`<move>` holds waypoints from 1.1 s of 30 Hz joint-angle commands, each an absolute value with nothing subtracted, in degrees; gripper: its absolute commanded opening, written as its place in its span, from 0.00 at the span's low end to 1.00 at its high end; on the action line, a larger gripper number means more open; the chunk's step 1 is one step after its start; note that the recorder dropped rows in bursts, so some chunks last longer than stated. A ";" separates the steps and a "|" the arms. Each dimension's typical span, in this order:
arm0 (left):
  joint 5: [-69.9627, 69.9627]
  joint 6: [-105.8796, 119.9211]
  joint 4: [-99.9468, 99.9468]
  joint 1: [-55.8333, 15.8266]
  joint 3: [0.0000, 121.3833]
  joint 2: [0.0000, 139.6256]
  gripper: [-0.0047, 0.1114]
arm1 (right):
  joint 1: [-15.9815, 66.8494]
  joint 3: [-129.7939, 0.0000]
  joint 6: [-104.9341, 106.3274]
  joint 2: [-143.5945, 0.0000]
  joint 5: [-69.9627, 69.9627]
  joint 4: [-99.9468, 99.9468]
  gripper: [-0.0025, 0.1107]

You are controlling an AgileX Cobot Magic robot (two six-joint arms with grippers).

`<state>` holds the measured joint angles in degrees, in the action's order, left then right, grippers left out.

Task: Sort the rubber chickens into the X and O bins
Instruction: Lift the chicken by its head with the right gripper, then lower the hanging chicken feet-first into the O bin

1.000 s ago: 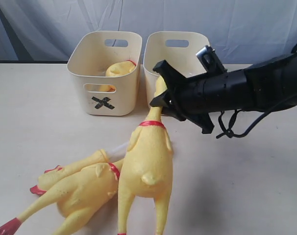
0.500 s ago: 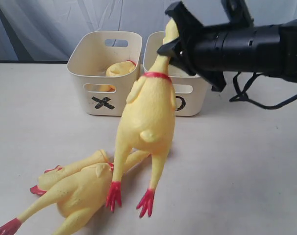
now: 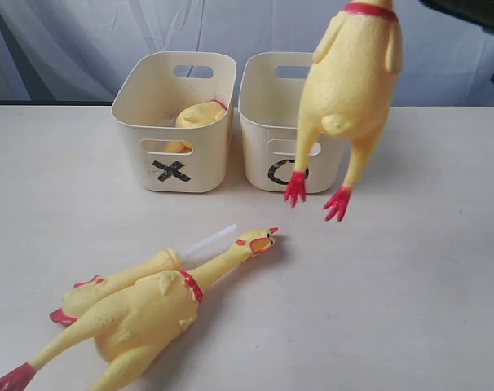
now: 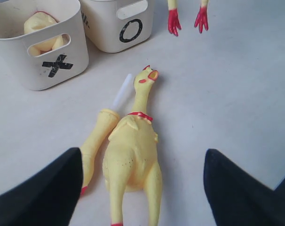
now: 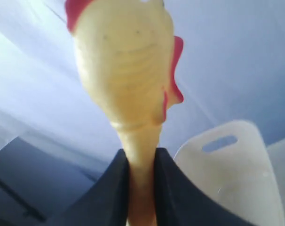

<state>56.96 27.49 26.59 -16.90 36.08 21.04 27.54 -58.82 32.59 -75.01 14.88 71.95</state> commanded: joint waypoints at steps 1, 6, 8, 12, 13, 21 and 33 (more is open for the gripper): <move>56.90 27.20 26.32 -16.72 35.98 20.69 0.62 | 27.19 -59.30 32.98 -74.00 20.94 61.02 0.01; 56.90 27.20 26.32 -16.72 35.98 20.69 0.62 | 22.82 -59.30 28.95 -74.00 18.61 56.37 0.01; 56.90 27.20 26.32 -16.72 35.98 20.69 0.62 | 20.31 -59.30 25.51 -74.00 16.73 56.37 0.01; 56.90 27.20 26.22 -16.72 35.98 20.69 0.62 | 16.42 -59.30 19.03 -73.94 14.65 55.38 0.01; 56.90 27.20 26.19 -16.72 35.98 20.69 0.62 | 15.58 -59.30 18.11 -73.94 14.67 55.30 0.01; 56.77 27.20 26.09 -16.72 35.98 20.69 0.62 | 11.58 -62.06 11.25 -74.68 16.82 54.37 0.01; 56.66 27.20 23.34 -16.72 35.98 20.69 0.62 | 11.29 -76.44 -11.08 -90.49 23.28 34.94 0.01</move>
<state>56.86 27.49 23.59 -16.90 36.08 21.04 11.65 -73.23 -9.92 -88.33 21.28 36.68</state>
